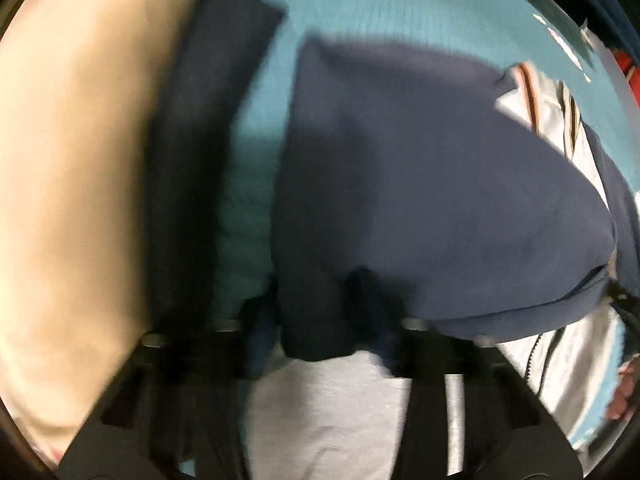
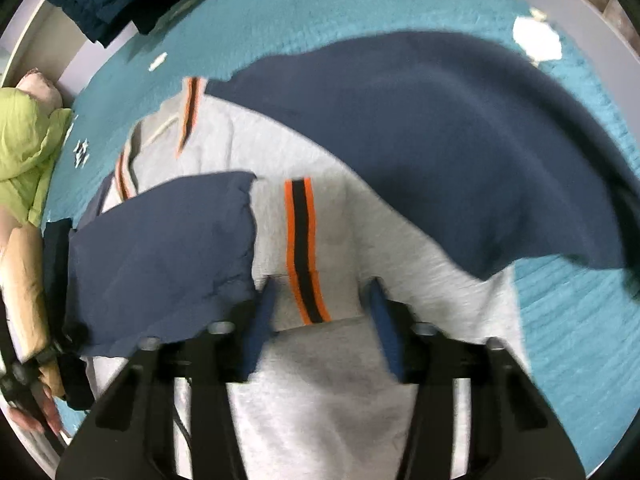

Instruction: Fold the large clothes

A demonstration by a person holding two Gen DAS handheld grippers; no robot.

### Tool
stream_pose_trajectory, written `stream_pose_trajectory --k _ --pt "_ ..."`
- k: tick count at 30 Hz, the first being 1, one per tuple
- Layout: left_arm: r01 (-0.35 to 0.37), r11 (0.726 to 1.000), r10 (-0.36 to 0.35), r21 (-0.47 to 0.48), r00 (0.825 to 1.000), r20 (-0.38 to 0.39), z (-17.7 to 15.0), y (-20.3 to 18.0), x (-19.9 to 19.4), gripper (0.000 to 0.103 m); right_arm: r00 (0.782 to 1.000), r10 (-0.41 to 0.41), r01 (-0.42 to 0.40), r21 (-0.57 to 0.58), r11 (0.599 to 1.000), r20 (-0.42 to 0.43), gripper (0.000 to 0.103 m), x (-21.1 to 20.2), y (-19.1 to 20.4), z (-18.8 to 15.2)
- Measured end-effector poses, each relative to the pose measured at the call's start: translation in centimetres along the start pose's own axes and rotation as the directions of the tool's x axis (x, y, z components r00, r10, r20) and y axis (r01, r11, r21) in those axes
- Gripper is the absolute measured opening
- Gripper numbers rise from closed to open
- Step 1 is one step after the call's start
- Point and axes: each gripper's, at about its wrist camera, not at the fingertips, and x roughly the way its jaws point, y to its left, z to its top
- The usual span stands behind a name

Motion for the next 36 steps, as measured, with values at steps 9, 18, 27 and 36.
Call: stream_pose_trajectory --k 9,18,27,36 --pt "0.049 0.999 -0.048 -0.023 0.999 0.020 -0.8 1.2 0.0 0.016 0.998 -0.055 0.055 0.034 0.998 -0.008 0.009 -0.1 -0.7 -0.3" --pt "-0.112 0.991 0.105 0.073 0.990 0.094 -2.0 0.0 -1.1 0.057 0.997 -0.050 0.048 0.026 0.998 0.054 0.028 -2.7 0.3 -0.9" --pt "-0.108 0.986 0.089 0.125 0.985 0.147 -5.9 -2.9 -5.0 0.073 0.964 -0.152 0.147 0.040 0.988 0.216 0.074 -8.5 -4.0 -3.0" --pt "-0.068 0.979 0.037 0.192 0.986 0.161 -7.1 -7.2 -7.4 0.073 0.931 -0.299 0.214 0.352 0.911 0.208 0.075 -11.8 -18.0 -6.2"
